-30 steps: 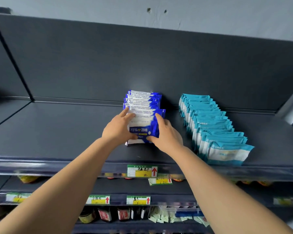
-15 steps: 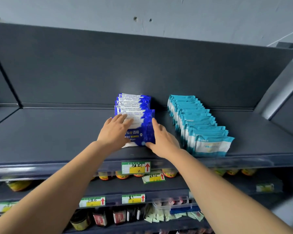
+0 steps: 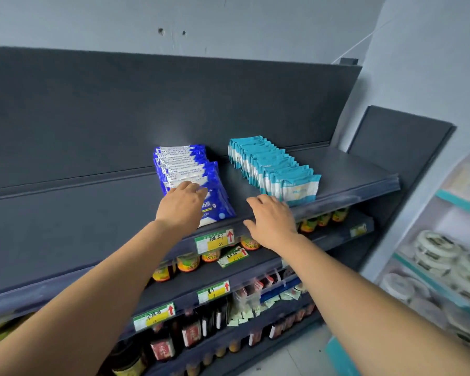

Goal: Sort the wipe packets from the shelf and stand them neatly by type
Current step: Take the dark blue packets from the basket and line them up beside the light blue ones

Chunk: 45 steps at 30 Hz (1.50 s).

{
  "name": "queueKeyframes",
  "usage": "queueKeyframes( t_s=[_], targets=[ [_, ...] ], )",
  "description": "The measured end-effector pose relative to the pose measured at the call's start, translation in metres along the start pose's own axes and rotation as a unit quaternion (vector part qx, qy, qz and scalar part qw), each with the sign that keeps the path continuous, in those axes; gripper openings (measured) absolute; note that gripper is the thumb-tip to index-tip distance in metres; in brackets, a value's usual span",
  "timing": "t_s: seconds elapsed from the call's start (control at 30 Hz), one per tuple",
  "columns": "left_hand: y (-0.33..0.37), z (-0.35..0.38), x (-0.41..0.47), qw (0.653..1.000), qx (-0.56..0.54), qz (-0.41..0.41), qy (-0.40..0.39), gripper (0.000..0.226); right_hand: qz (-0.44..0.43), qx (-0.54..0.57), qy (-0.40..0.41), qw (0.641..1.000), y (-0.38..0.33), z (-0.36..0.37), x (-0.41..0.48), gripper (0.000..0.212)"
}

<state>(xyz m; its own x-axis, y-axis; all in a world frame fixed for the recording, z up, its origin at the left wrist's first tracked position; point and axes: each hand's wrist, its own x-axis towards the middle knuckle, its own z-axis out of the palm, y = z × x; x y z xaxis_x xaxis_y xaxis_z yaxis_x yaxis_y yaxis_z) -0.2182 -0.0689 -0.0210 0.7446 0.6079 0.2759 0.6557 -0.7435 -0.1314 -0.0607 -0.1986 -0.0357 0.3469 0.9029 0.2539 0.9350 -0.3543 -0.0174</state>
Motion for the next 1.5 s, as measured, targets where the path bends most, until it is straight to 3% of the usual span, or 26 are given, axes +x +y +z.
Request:
queueKeyframes(
  t_s=[0.3,0.67,1.13,1.5],
  targets=[
    [0.088,-0.012,-0.021,0.989,-0.005,0.146,0.018,0.033,0.158,-0.07,-0.006,0.985,0.043,-0.025,-0.117,0.043],
    [0.271,-0.018,-0.086,0.944,-0.034,0.329,0.006,0.034,0.333,-0.084,-0.062,0.937,0.122,-0.059,-0.323,0.043],
    [0.517,-0.03,-0.268,0.872,-0.085,0.481,-0.045,0.031,0.479,-0.087,-0.147,0.861,0.185,-0.084,-0.629,0.038],
    [0.664,-0.004,-0.355,0.815,-0.104,0.558,-0.116,0.026,0.579,-0.023,-0.209,0.788,0.234,-0.047,-0.767,0.033]
  ],
)
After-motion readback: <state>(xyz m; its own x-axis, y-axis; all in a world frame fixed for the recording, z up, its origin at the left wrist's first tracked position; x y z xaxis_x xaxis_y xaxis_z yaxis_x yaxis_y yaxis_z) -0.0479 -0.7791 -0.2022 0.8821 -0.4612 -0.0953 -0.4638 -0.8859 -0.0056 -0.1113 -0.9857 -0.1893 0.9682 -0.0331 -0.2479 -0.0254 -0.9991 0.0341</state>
